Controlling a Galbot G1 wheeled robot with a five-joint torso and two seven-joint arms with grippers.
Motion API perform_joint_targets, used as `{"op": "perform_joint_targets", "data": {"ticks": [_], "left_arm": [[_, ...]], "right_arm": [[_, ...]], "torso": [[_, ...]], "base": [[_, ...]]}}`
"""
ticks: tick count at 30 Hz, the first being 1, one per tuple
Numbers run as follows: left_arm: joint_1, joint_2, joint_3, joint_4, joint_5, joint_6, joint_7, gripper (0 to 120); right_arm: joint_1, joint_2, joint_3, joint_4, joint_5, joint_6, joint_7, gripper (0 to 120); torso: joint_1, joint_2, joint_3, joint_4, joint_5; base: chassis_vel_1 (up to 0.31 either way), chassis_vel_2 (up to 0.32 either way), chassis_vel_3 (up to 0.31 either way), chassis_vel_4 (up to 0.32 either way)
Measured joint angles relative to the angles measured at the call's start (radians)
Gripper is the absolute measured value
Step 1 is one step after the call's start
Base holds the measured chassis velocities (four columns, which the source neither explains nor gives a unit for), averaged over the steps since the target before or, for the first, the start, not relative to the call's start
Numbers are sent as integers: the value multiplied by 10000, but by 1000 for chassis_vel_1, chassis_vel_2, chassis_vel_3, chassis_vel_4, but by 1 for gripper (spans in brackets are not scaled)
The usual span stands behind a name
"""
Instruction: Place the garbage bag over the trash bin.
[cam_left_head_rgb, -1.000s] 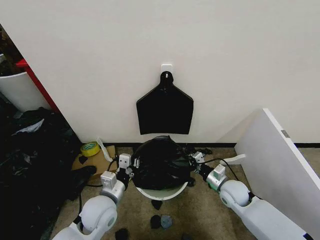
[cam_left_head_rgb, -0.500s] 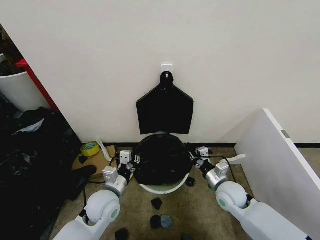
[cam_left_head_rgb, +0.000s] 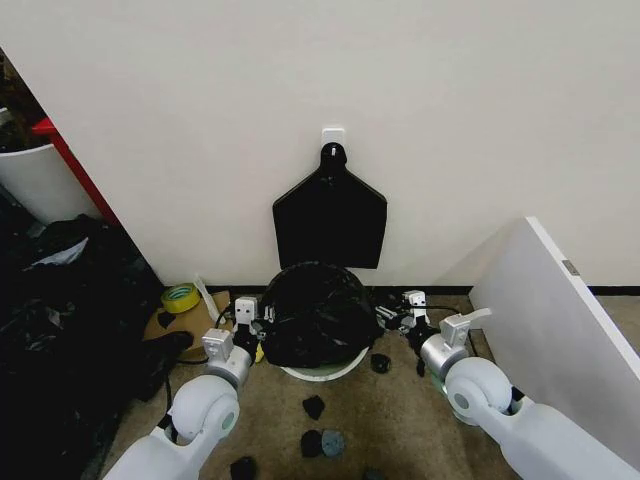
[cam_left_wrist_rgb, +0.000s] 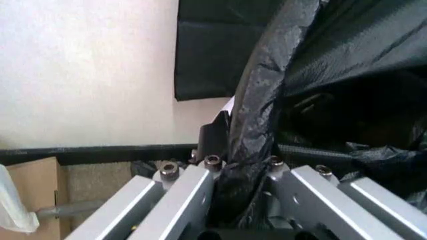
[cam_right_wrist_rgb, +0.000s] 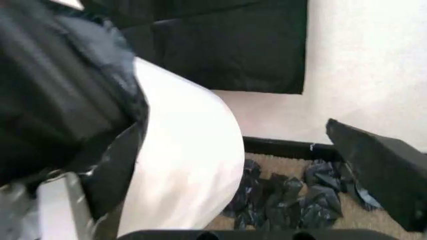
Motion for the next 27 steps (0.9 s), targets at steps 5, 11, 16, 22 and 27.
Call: {"op": "perform_joint_targets", "data": {"ticks": [5,11,16,22,27], "left_arm": [[6,-28,-31,79,-31,7,0,0],[200,-114,159,94,96,-72,149,0],[488,-203,392,84,383,-405,548,0],[691,-261,443,102,629,-618,694,0],[637,-285,369,222,712,-679,691,0]], "right_arm": [[-1,99,267,312,1186,-385,514,100],[203,385,411,0,859,-853,-207,100],[368,658,277,-1180,-1180,8,-1894,100],[529,837,259,-2166,-2670,1291,-2919,100],[479,599,389,-2227,-2671,1371,-3158,100]], "torso": [[0,0,0,0,-1],[0,0,-1,1,-1],[1,0,1,1,0],[0,0,0,2,2],[0,0,0,0,0]], "base": [[0,0,0,0],[0,0,0,0],[0,0,0,0],[0,0,0,0],[0,0,0,0]]}}
